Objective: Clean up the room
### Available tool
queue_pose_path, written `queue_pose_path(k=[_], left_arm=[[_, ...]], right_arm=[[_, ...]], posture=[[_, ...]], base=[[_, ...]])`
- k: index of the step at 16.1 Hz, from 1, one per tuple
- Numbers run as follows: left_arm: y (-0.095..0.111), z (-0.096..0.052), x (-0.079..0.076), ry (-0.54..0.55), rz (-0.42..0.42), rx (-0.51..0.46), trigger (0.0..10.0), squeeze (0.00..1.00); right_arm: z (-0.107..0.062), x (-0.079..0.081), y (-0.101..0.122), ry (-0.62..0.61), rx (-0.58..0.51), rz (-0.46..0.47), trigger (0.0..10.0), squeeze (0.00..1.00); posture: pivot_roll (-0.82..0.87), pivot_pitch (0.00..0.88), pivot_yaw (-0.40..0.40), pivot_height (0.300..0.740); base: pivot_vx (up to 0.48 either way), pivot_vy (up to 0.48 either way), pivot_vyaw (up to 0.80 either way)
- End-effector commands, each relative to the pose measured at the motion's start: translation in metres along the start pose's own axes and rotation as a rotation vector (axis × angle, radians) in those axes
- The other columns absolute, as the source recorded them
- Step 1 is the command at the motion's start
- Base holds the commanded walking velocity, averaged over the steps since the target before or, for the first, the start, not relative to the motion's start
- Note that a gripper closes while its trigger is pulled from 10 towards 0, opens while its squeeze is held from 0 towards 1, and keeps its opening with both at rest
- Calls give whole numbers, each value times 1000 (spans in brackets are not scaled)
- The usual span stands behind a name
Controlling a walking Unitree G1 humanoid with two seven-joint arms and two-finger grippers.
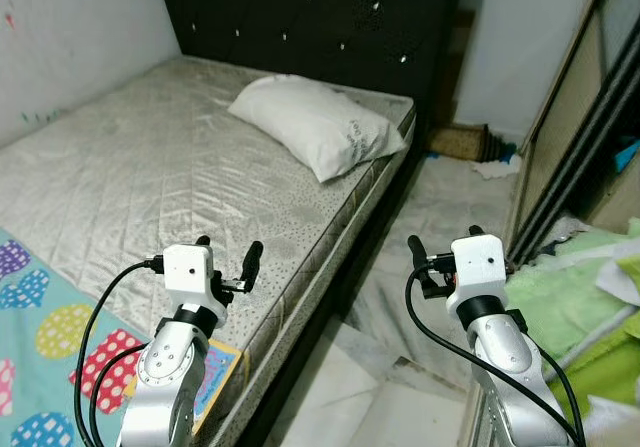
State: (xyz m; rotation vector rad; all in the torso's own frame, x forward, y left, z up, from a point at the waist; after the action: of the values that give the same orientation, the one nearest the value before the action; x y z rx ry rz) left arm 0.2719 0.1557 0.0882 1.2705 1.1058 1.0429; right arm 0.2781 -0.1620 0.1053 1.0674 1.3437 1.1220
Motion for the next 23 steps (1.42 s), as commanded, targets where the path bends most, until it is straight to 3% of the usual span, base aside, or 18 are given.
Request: queue_pose_path(k=[1,8,14,23], left_arm=[[4,-1,3,4,12,-15,10000,0],[1,0,2,7,10,-4,10000,0],[-1,-1,1,1,8,2,10000,0],[1,-1,1,-12,15,-3,10000,0]], right_arm=[[2,3,2,15,-10,4,10000,0],[5,3,3,23,-12,-1,10000,0],[5,3,2,24,-14,-2,10000,0],[5,6,2,23,-16,2,10000,0]], posture=[[-167,0,63,740],[-170,0,58,740],[-171,0,61,740],[-167,0,71,740]], base=[[360,0,0],[335,0,-611],[84,0,0],[392,0,0]])
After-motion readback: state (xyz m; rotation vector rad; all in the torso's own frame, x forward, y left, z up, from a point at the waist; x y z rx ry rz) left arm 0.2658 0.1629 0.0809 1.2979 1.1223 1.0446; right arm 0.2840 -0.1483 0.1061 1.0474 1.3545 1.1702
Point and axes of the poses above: a point about 5 cm out from each wrist's last joint towards the gripper, its own z axis pointing out of the wrist towards the gripper, its own y axis along the axis of the wrist's last joint, x = y × z, the point moved 1 cm from there along z, pointing out of the wrist towards the gripper, and after that the axes turned 3 degrees about z, right-handed, at the moved point
